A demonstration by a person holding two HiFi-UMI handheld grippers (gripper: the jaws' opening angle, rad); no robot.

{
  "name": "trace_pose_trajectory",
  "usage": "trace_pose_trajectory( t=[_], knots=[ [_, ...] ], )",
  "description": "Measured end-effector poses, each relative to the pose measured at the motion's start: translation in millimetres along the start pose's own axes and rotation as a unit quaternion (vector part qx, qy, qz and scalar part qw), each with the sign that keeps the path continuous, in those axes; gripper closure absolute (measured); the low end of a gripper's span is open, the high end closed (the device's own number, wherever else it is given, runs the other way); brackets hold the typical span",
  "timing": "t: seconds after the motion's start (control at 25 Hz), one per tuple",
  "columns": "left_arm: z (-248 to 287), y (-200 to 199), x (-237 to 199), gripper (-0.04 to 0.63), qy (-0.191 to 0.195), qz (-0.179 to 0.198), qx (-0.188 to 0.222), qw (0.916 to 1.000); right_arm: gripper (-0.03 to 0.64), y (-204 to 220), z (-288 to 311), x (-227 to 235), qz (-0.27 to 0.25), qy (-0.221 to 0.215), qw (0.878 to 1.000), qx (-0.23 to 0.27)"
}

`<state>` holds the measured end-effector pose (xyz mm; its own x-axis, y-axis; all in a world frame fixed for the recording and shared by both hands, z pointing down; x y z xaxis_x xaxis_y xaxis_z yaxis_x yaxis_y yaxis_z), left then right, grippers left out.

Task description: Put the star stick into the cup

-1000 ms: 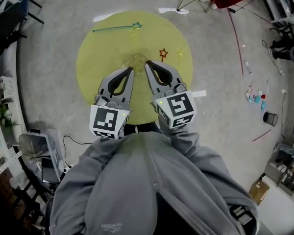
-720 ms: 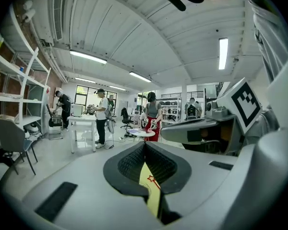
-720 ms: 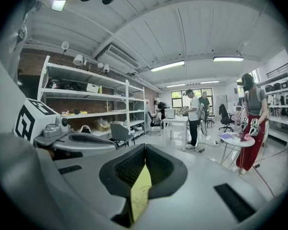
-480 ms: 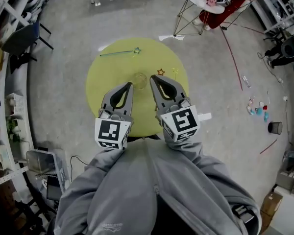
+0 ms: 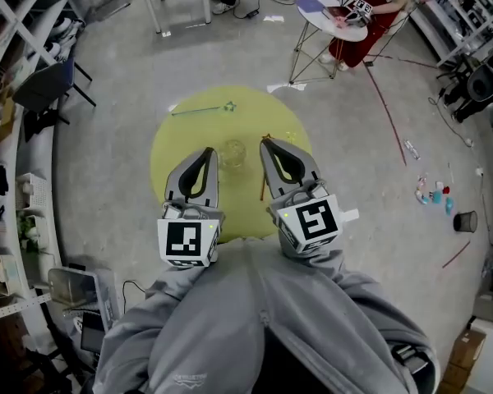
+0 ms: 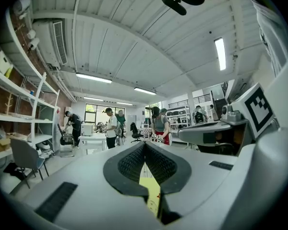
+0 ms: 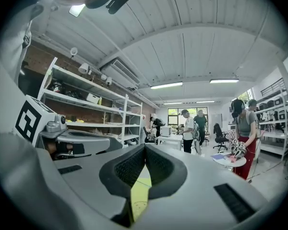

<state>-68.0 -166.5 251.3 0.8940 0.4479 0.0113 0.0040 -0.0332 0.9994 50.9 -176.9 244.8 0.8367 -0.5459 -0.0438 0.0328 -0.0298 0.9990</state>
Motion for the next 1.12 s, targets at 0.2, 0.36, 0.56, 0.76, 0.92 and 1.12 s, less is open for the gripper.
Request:
trace_pose_trajectory(
  t=[0.2, 0.36, 0.56, 0.76, 0.92, 1.12],
  knots=[
    [-5, -11, 3, 0.578, -0.017, 0.009, 0.01, 0.9998, 0.584, -11, -8, 0, 0.003, 0.0, 1.0, 0.008],
    [-8, -7, 4, 0.578, -0.021, 0.009, 0.006, 0.9997, 0.584, -6, -9, -7, 0.001, -0.007, 1.0, 0.015],
    [-6, -1, 8, 0.578, -0.015, 0.005, 0.0, 0.9999, 0.584, -1, -8, -9, 0.007, -0.006, 1.0, 0.004],
    [-4, 3, 7, 0.578, -0.011, 0.005, 0.001, 0.9999, 0.584, 3, -6, -6, 0.011, -0.011, 1.0, 0.012],
    [-4, 8, 7, 0.578, -0.007, 0.007, -0.004, 0.9999, 0.584, 5, -6, -6, 0.015, -0.013, 1.0, 0.008],
    [-2, 11, 7, 0.578, -0.003, -0.002, -0.004, 1.0, 0.584, 10, -5, -5, 0.019, -0.008, 1.0, -0.012]
  ],
)
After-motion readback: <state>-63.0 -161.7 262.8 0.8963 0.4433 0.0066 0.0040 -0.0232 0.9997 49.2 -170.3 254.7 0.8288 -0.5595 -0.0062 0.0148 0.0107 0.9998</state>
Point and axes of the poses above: the fingertips, and each gripper's own axes: z forward along the fingers, x to its right, y out of its underside, the point moved 3 cm from there along -z, backward along the fingers, and after that the axes turned 4 degrees about x, right-handed, at the moved point
